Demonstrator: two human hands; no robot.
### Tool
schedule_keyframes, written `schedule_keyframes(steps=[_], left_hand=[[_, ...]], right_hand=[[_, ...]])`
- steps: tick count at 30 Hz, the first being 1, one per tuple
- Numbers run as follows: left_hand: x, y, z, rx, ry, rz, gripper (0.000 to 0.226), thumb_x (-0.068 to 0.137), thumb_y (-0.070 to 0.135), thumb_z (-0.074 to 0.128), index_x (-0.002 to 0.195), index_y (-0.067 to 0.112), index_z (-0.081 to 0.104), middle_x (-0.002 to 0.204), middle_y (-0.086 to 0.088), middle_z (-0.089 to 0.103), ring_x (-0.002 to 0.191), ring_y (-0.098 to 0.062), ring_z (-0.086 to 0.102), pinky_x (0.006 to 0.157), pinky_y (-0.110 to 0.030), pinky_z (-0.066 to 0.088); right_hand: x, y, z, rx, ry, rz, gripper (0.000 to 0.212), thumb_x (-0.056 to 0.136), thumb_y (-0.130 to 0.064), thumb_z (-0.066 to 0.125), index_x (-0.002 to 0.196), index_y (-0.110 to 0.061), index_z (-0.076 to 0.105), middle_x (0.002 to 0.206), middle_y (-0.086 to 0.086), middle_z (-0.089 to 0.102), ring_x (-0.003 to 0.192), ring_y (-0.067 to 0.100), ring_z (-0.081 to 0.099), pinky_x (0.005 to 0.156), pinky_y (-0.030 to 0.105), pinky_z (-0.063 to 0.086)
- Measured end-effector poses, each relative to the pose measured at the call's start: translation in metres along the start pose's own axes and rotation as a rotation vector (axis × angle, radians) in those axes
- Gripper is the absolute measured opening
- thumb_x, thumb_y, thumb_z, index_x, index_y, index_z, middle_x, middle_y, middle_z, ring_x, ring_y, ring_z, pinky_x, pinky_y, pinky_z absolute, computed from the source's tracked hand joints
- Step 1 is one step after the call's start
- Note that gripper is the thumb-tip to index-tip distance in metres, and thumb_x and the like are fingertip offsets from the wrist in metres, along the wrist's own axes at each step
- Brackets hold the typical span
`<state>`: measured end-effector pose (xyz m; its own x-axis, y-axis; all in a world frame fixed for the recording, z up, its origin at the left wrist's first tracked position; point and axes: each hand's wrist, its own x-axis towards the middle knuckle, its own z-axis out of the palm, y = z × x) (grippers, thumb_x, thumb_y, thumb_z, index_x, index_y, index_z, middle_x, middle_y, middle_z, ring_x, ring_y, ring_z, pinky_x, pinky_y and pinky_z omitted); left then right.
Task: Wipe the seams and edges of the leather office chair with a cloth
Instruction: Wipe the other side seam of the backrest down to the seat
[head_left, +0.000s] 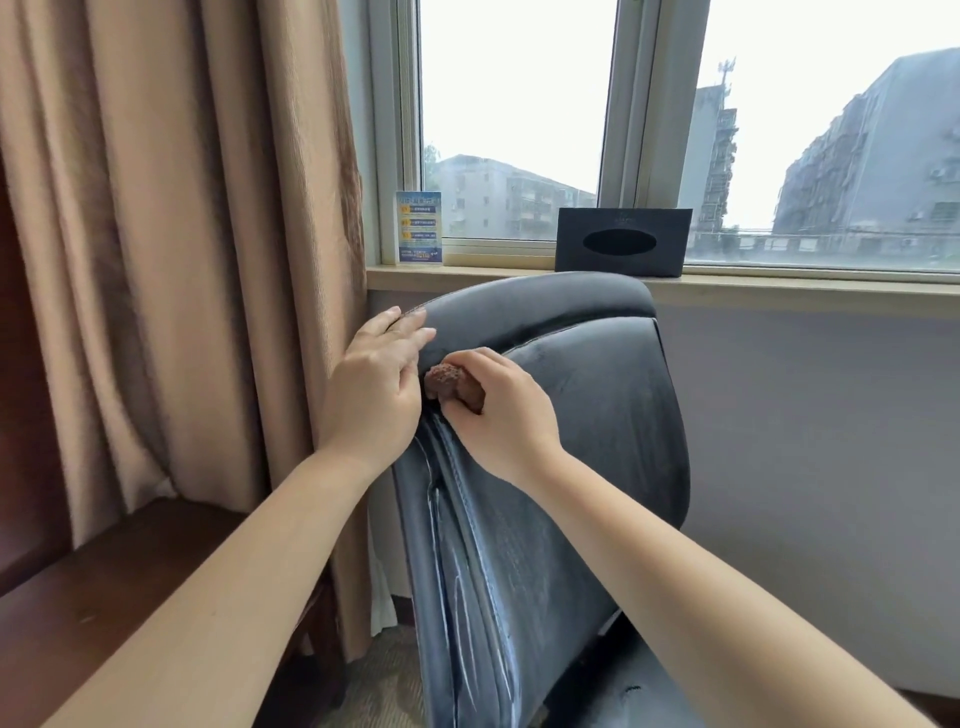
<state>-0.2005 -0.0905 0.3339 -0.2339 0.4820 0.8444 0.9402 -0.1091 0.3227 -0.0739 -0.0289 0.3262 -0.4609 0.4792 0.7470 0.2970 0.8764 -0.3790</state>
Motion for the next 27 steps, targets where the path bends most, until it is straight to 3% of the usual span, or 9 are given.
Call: schedule_keyframes(steps=[5,10,16,22,27], left_hand=[[-0.003,-0.004,-0.001,-0.006,-0.002,0.04,0.039,0.091,0.006,0.04,0.118,0.004,0.067,0.132,-0.005,0.061,0.133,-0.025,0.045,0.108,-0.023,0.028],[-0.003,-0.005,0.005,-0.098,0.032,0.015,0.04,0.091,0.005,0.038,0.122,0.002,0.064,0.131,-0.007,0.061,0.134,-0.025,0.043,0.11,-0.023,0.026],[-0.005,-0.009,0.003,-0.15,0.055,0.054,0.037,0.09,-0.002,0.041,0.116,-0.001,0.067,0.125,-0.01,0.064,0.13,-0.019,0.041,0.111,-0.019,0.026],[-0.007,-0.01,0.008,-0.11,0.082,0.085,0.037,0.088,-0.006,0.04,0.112,-0.002,0.069,0.121,-0.012,0.066,0.129,-0.031,0.047,0.111,-0.016,0.025],[-0.007,-0.013,0.008,-0.042,0.099,0.145,0.035,0.088,-0.007,0.044,0.11,-0.001,0.07,0.119,-0.013,0.068,0.125,-0.032,0.05,0.108,-0.025,0.03]], right_hand=[[-0.013,0.006,0.007,0.022,0.024,-0.141,0.026,0.079,-0.017,0.061,0.105,-0.02,0.065,0.103,-0.012,0.061,0.091,0.013,0.058,0.066,0.028,0.048],[-0.003,0.001,0.005,0.05,0.018,-0.066,0.027,0.08,-0.015,0.061,0.106,-0.022,0.066,0.103,-0.014,0.061,0.089,0.01,0.057,0.066,0.025,0.041],[-0.018,0.014,0.005,0.083,-0.03,-0.046,0.022,0.083,-0.019,0.063,0.105,-0.024,0.066,0.102,-0.017,0.057,0.087,0.01,0.059,0.072,0.029,0.048],[-0.01,0.005,0.0,0.257,0.037,0.116,0.017,0.082,-0.015,0.065,0.095,-0.024,0.07,0.095,-0.014,0.062,0.089,0.01,0.06,0.082,0.038,0.05],[-0.019,0.007,0.003,0.133,-0.037,0.012,0.02,0.086,-0.022,0.064,0.105,-0.024,0.068,0.1,-0.015,0.056,0.088,0.011,0.058,0.077,0.036,0.051]])
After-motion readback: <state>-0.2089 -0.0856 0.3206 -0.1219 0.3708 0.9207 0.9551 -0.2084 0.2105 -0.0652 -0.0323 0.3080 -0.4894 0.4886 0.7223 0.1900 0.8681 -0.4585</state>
